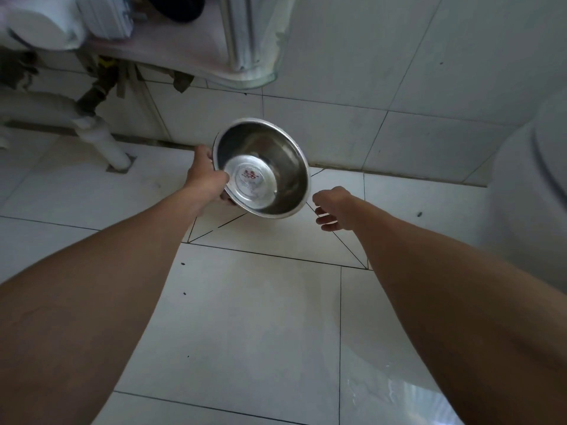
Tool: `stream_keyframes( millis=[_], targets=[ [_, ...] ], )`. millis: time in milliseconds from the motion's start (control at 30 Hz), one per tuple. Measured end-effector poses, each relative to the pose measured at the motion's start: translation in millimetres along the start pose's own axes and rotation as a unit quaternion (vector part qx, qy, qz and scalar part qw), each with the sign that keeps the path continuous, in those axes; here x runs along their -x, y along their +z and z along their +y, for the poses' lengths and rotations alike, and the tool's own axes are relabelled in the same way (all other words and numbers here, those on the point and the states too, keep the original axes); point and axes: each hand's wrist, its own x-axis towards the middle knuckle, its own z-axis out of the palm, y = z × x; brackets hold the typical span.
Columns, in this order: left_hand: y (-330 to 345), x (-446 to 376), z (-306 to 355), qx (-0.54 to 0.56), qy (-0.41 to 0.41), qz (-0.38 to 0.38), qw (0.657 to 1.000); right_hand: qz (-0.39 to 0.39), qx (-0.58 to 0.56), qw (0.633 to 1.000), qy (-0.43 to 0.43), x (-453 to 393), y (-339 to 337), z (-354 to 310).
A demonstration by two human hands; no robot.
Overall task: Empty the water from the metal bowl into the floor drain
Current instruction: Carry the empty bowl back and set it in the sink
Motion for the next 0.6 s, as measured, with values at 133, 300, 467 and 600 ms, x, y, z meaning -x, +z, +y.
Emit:
stream_keyframes(
  millis=[133, 300, 467, 600],
  targets=[
    [-6, 1, -2, 0.059, -0.053, -0.087, 0.993, 0.002, -0.06, 0.998, -0.003, 1, -3, -3],
    [-5, 6, 2, 0.052, -0.072, -0.118, 0.989, 0.099, -0.126, 0.987, -0.016, 0, -8, -14],
    [-3, 10, 5, 0.017, -0.052, -0.095, 0.994, 0.175, -0.134, 0.975, -0.009, -3, -17, -7],
    [5, 16, -1, 0.017, -0.044, -0.061, 0.997, 0.192, -0.139, 0.971, -0.028, 1, -20, -1]
  ],
)
